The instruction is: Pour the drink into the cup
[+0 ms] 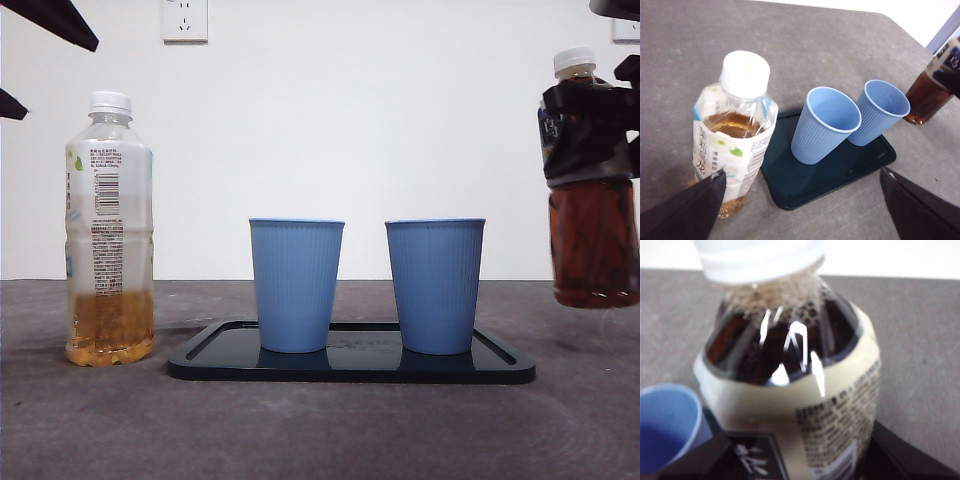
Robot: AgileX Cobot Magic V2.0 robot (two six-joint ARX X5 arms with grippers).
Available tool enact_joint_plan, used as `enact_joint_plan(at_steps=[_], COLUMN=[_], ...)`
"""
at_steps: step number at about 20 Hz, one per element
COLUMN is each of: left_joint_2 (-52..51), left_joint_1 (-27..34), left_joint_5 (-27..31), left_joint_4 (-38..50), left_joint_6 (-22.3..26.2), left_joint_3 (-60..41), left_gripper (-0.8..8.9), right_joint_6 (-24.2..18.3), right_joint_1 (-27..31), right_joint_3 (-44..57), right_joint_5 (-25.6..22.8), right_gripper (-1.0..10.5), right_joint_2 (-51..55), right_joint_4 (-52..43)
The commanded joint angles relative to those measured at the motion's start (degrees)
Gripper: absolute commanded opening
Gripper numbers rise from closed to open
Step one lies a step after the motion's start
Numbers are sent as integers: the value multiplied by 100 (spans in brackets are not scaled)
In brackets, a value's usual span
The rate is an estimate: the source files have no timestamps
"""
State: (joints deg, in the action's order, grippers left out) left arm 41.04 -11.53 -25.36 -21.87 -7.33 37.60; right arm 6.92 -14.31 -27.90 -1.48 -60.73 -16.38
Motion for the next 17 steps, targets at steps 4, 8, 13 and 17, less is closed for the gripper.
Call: enact_joint_plan(at_steps=[4,8,13,17], left_joint_2=[127,129,129,129], left_joint_1=[-22,-22,-24,-22], left_joint_5=[9,9,9,9], left_joint_4=[76,72,72,72], left_joint_6=[94,129,170,205], left_joint_3=[66,66,66,66], left_gripper=[495,495,495,495], right_joint_6=[205,284,317,317], right_joint_1=[55,63,70,70], right_joint_3=[-133,-133,-133,-133], right_joint_5=[166,173,173,201], right_gripper=[198,198,198,198], right_joint_2=[-431,-708,-1003,-1165], right_joint_4=[-807,-1008,-1169,-1283])
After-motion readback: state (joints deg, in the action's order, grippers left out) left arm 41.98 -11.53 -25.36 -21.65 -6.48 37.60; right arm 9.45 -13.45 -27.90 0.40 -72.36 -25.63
